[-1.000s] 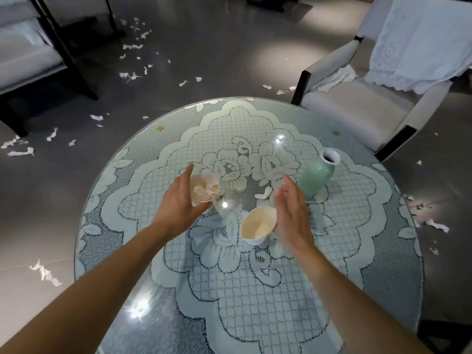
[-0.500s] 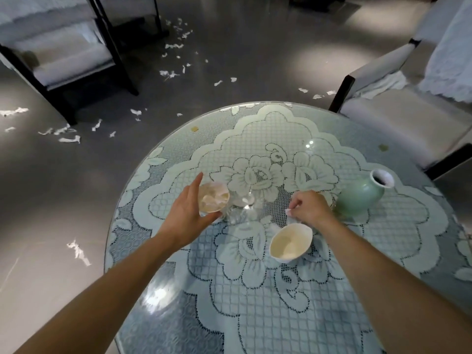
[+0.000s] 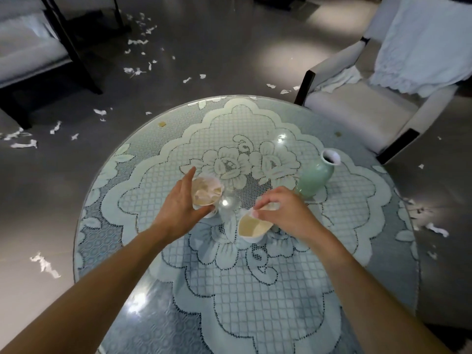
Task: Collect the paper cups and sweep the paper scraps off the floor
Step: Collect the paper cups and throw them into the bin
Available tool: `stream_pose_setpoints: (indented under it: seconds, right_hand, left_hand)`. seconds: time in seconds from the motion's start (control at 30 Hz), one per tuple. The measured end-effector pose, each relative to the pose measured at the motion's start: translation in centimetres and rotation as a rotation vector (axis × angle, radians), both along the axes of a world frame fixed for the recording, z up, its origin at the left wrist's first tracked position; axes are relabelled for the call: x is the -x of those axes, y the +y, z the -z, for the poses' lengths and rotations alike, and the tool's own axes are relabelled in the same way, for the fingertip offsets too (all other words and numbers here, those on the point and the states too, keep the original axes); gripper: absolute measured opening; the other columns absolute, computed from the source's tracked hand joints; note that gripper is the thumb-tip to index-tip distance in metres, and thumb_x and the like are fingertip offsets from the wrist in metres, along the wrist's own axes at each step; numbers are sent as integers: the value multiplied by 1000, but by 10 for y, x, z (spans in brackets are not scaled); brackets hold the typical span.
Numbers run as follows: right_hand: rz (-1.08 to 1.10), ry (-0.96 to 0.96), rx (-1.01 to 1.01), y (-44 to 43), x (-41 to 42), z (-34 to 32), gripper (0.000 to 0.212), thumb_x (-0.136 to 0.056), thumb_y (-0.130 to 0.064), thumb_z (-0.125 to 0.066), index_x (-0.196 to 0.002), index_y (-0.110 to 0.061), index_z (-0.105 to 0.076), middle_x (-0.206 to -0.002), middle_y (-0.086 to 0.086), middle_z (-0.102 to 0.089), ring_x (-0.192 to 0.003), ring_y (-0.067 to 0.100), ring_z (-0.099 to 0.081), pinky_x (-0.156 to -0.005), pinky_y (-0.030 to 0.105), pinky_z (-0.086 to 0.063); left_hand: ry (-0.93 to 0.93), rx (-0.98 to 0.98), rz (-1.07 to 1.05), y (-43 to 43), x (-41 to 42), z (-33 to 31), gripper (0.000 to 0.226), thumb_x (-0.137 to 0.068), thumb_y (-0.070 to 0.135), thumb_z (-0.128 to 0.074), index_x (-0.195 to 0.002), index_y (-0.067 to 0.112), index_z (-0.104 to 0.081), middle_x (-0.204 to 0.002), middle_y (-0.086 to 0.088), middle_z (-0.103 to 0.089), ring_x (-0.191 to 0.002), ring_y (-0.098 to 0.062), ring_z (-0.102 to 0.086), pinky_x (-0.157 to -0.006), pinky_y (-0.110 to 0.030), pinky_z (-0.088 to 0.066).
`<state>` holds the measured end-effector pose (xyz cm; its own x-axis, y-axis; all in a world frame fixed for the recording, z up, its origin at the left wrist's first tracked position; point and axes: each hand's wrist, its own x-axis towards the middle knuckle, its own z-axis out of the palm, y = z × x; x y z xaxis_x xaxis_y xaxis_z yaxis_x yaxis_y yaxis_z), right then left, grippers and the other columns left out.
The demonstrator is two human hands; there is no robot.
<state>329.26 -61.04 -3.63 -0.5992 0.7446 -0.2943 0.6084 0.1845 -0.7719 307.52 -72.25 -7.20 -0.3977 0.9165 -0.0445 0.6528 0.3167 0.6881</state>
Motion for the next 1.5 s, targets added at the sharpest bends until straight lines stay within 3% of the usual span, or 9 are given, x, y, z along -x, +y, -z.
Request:
stream_pose_setpoints:
  seconds: [0.13, 0.23, 0.43, 0.7, 0.8, 0.87, 1.1, 1.3, 1.5]
  right_hand:
    - [76, 88, 6, -5, -8, 7, 24, -82, -30, -72, -103, -39, -63, -116, -12, -51, -112, 9, -49, -92, 30, -45]
    - [273, 185, -82, -4, -16, 16, 21, -95, -20, -57, -112, -27, -65, -119, -9, -61, -107, 3, -54, -91, 21, -45]
    - [260, -155, -153, 8, -18, 52, 45, -89, -14, -65, -133, -9, -55, -125, 12, -54, -109, 21, -55, -89, 26, -41]
    - [397, -69, -175, 13, -14, 66, 9, -85, -19, -69, -93, -14, -71, -90, -4, -67, -74, 5, -57, -60, 16, -37]
    - [566, 274, 46, 11, -26, 42, 4, -83, -19, -72, -85, -21, -71, -80, -12, -70, -72, -2, -64, -68, 12, -49]
    - [542, 415, 122, 5, -31, 24, 11, -82, -18, -73, -80, -29, -70, -76, -13, -72, -73, -7, -65, -62, 6, -48]
    - [193, 280, 12, -26, -13, 9, 14, -80, -21, -74, -83, -33, -69, -108, -9, -54, -107, 7, -51, -94, 19, -39]
    - [113, 123, -59, -35, -8, 15, 66, -73, -37, -79, -131, -34, -49, -126, -9, -33, -126, 17, -31, -111, 49, -28]
    - [-45, -3, -192, -37, 3, 32, 109, -61, -57, -80, -148, -37, -17, -142, -8, -16, -134, 18, -19, -112, 45, -14]
  left_hand:
    - [20, 0, 4, -2, -3, -2, 96, -80, 39, -72, -151, 20, -10, -146, -14, -36, -129, -28, -40, -104, -38, -33]
    - [18, -1, 7, -6, -4, -3, 96, -80, 40, -72, -151, 21, -10, -146, -13, -36, -129, -27, -40, -104, -36, -32]
    - [26, -3, -2, -10, -4, -1, 96, -80, 42, -71, -151, 22, -10, -144, -12, -38, -127, -25, -42, -100, -31, -32]
    - [46, -3, -17, -11, -4, 1, 95, -80, 41, -71, -151, 20, -11, -146, -13, -36, -128, -27, -41, -102, -33, -32]
    - [50, 4, -21, -10, -5, 0, 94, -81, 38, -71, -151, 20, -11, -146, -14, -35, -129, -27, -40, -104, -36, -32]
    - [49, 12, -20, -7, -6, -2, 95, -81, 37, -71, -151, 20, -10, -146, -14, -35, -129, -26, -40, -104, -36, -32]
    - [27, -2, -30, -2, -17, -9, 96, -80, 37, -73, -151, 20, -10, -147, -14, -35, -129, -28, -40, -106, -42, -33]
    - [40, -4, -56, -13, -19, -11, 97, -80, 37, -73, -151, 21, -10, -148, -13, -35, -131, -26, -40, -104, -37, -33]
    - [33, -3, -82, -23, -24, -16, 95, -80, 37, -73, -151, 22, -10, -144, -13, -38, -128, -25, -42, -100, -33, -35]
